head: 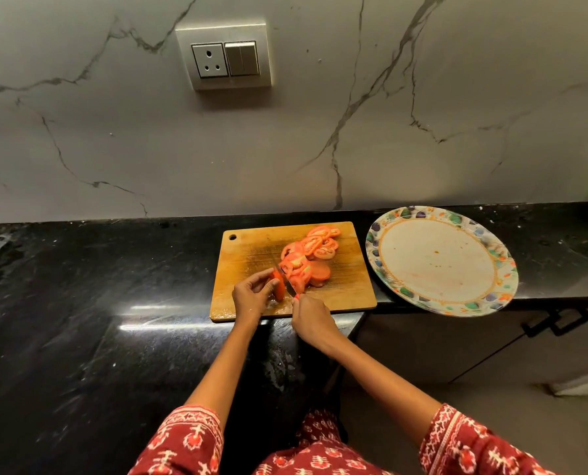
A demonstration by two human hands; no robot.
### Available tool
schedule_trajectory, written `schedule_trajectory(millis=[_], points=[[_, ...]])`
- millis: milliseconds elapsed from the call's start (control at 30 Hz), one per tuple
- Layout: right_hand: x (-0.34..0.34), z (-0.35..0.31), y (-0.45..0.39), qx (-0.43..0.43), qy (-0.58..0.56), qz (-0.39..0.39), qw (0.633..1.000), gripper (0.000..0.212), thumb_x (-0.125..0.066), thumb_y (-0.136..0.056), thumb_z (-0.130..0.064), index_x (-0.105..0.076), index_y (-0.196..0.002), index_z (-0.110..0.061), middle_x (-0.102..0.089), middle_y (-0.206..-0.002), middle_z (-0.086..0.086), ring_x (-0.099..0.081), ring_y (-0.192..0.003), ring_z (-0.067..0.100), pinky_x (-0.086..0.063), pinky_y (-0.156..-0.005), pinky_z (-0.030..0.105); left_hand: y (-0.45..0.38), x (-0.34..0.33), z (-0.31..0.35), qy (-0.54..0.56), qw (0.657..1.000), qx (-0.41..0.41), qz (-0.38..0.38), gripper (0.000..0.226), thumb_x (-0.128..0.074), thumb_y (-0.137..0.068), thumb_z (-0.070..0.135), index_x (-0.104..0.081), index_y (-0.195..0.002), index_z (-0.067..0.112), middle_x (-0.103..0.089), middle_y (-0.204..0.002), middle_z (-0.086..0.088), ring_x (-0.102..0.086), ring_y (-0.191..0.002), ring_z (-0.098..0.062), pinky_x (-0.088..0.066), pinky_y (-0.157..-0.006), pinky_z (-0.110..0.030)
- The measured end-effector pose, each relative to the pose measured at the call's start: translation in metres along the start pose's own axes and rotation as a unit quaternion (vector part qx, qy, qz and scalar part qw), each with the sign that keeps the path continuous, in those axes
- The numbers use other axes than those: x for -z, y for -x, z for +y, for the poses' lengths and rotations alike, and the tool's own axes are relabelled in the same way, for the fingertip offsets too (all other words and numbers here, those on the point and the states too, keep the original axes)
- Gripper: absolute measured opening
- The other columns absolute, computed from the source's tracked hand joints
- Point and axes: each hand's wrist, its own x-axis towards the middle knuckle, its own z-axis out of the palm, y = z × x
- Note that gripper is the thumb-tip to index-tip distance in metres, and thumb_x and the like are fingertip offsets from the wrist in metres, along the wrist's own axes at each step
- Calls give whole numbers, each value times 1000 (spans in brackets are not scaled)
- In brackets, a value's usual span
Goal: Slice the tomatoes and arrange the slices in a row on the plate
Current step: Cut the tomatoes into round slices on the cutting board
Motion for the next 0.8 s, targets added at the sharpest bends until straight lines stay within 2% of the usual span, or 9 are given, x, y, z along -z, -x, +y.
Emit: schedule_trajectory(millis=[200,300,433,533,700,800], points=[[2,5,4,7,-6,-6,1000,35,-29,-101,-22,-35,-67,-16,-52,-84,14,-50,-80,29,-32,-67,32,-1,4,0,-5,1000,-11,-11,35,-69,-75,-4,-63,-110,2,-64,-110,-16,-62,-98,-20,-53,-81,-16],[0,5,7,7,-7,-7,1000,29,-29,-101,-22,-41,-78,-10,-59,-93,20,-55,-87,34,-32,-66,32,2,1,1,-27,999,-27,-14,36,-68,-76,-5,-62,-111,0,-64,-109,-15,-63,-93,-14,-52,-80,-15],[0,3,6,11,-5,-4,1000,26,-29,-101,-22,-42,-83,-9,-60,-99,21,-56,-92,36,-32,-67,32,3,2,1,-50,998,-31,-10,37,-66,-79,-2,-60,-116,-1,-63,-114,-17,-61,-105,-25,-51,-90,-38],[0,4,7,13,-1,-2,1000,25,-29,-101,-22,-42,-84,-10,-60,-99,20,-56,-93,35,-32,-67,32,3,2,1,-56,998,-27,-14,38,-67,-79,0,-60,-117,-1,-63,-116,-17,-61,-107,-27,-51,-90,-48],[-1,6,7,1,-4,8,1000,32,-29,-101,-24,-53,-98,-3,-61,-101,19,-56,-94,35,-34,-68,32,3,0,3,-78,996,-44,-17,41,-68,-77,0,-59,-117,-3,-62,-117,-19,-58,-109,-22,-49,-93,-34],[-4,7,7,1,-5,14,1000,34,-29,-101,-25,-54,-102,-1,-61,-102,20,-57,-96,36,-34,-68,32,3,0,2,-87,995,-47,-17,43,-69,-76,0,-58,-117,-4,-62,-117,-19,-59,-110,-24,-48,-94,-34]])
